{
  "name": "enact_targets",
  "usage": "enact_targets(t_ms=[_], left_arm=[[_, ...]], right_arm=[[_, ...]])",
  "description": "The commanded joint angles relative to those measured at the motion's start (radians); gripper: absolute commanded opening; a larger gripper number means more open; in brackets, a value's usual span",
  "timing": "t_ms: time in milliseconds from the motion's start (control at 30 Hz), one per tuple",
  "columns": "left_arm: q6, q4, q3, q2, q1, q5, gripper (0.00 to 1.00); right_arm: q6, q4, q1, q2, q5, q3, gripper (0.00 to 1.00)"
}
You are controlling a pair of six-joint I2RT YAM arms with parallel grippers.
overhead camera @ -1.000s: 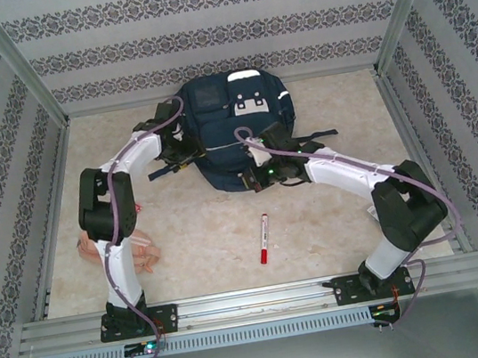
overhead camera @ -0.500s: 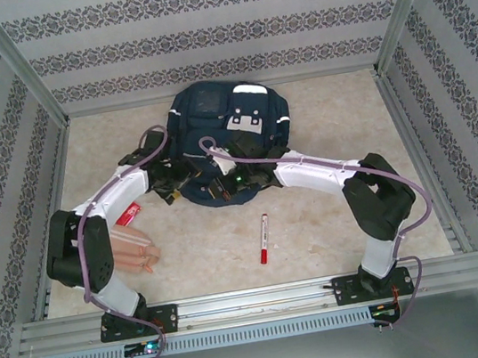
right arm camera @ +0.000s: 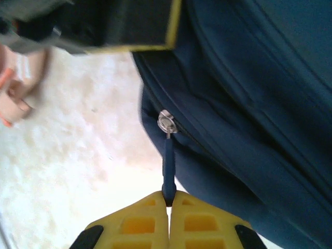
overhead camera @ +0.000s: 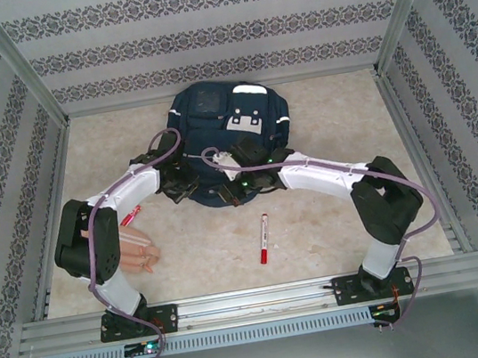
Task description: Pack books, pencil case, and school supplies into a backpack
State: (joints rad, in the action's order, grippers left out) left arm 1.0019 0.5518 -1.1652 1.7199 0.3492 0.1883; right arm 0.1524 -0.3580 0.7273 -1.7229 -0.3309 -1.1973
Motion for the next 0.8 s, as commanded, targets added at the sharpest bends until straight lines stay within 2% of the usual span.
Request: enact_targets(t_ms=[0, 233, 400, 500, 567, 600, 633, 667, 700, 767], left_arm=[[-0.080, 0.038, -0.029, -0.030, -0.017, -0.048, 0.00], [-0.087, -0.060, 0.023, -0.025, -0.066, 0.094, 0.00], [-0.175, -0.041, 0.012, 0.005, -0.066, 0.120, 0.00], [-0.184, -0.017, 0.007, 0.015, -0.066, 0.129, 0.00], [-0.172, -0.018, 0.005, 0.017, -0.066, 0.177, 0.00], [-0.157, -0.020, 0.002, 0.017, -0.064, 0.200, 0.02], [-0.144, -0.018, -0.001, 0.012, -0.064, 0.218, 0.16], [-0.140, -0.013, -0.007, 0.006, -0.064, 0.230, 0.40], [-0.139, 0.009, -0.019, -0.006, -0.063, 0.237, 0.55], [-0.139, 0.058, -0.039, -0.036, -0.060, 0.219, 0.64]], right_arm=[[-0.116, -0.150, -0.057, 0.050, 0.140, 0.040, 0.00], [-0.145, -0.175, -0.182, 0.049, 0.384, 0.059, 0.00], [-0.179, -0.091, -0.252, 0.011, 0.497, 0.061, 0.00], [-0.188, -0.068, -0.283, 0.000, 0.380, 0.038, 0.00], [-0.208, -0.085, -0.278, 0.012, 0.195, 0.018, 0.00], [-0.218, -0.084, -0.271, 0.024, 0.058, 0.020, 0.06], [-0.225, -0.083, -0.259, 0.041, -0.067, 0.027, 0.15], [-0.210, -0.073, -0.246, 0.056, -0.122, 0.038, 0.22], [-0.175, -0.048, -0.232, 0.072, -0.160, 0.057, 0.27], [-0.108, 0.005, -0.210, 0.086, -0.233, 0.091, 0.34]])
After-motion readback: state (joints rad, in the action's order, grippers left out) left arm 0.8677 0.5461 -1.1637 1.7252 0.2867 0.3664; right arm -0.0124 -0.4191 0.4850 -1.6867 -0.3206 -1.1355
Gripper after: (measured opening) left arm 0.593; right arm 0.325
